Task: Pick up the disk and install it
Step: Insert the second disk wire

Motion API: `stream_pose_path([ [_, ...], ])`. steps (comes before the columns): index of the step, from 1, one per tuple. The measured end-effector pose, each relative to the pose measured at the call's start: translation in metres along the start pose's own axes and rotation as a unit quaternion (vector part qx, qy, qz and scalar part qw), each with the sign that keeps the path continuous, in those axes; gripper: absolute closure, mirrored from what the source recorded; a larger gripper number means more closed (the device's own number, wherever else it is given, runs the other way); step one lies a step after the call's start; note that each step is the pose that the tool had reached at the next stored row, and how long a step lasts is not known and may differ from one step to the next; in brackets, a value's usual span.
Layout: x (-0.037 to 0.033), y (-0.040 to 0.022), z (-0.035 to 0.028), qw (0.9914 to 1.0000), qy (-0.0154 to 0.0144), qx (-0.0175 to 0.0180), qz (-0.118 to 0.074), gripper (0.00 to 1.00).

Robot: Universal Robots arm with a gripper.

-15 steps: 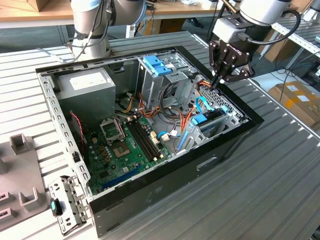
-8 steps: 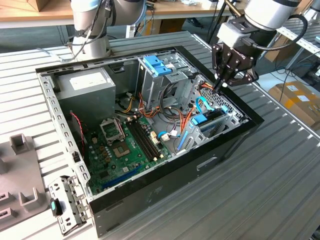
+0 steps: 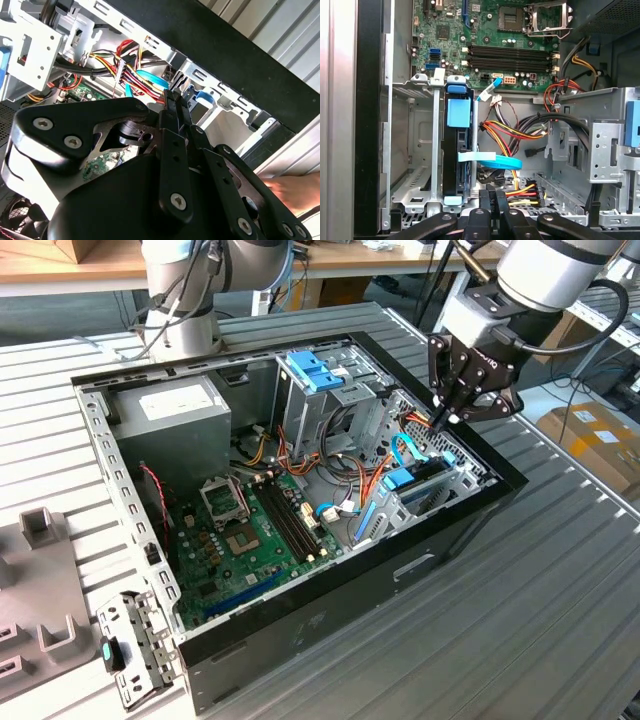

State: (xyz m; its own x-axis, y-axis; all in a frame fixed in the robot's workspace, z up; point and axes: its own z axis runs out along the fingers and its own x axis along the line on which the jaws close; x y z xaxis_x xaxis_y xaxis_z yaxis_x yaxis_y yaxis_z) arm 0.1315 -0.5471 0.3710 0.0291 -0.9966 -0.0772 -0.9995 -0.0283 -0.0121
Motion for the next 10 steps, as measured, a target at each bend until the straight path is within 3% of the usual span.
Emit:
stream_pose_path([
  [10,0.0026,0.0004,-0.0002,1.0,-0.0003,0.0,0.0,0.84],
])
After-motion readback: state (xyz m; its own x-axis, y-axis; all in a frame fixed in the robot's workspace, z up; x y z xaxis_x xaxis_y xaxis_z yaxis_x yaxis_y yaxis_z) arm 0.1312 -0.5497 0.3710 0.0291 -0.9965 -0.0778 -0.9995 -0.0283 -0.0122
